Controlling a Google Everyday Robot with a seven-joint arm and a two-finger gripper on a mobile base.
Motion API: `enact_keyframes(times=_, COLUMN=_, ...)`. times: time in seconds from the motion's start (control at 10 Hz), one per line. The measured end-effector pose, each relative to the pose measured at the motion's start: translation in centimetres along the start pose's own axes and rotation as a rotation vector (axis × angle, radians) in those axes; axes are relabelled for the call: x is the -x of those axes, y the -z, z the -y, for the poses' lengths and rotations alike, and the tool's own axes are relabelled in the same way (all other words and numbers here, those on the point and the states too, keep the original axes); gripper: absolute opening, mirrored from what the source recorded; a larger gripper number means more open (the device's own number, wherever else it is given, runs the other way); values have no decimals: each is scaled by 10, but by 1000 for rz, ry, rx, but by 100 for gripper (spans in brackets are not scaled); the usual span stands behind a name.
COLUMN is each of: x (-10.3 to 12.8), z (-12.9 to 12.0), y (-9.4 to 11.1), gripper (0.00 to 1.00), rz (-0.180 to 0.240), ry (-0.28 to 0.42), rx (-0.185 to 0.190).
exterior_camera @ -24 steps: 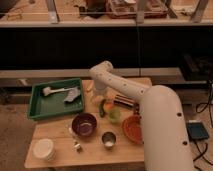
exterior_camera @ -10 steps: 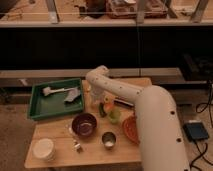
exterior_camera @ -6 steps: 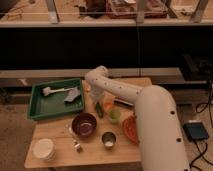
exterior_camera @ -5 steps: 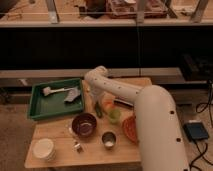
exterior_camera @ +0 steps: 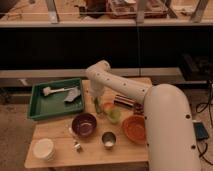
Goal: Place pepper in purple bowl
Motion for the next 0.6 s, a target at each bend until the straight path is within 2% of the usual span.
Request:
enact_keyframes(times=0.2, x=6, z=3, y=51, gripper=4, rz=-14, ry=-10, rx=-43)
enact_keyframes(times=0.4, x=30, z=6, y=88, gripper=6, rz=-8, ry=0, rx=-68)
enact_keyframes(times=0.6, x=67, z=9, y=109, gripper=22, rz=-3, ry=9, rx=-75)
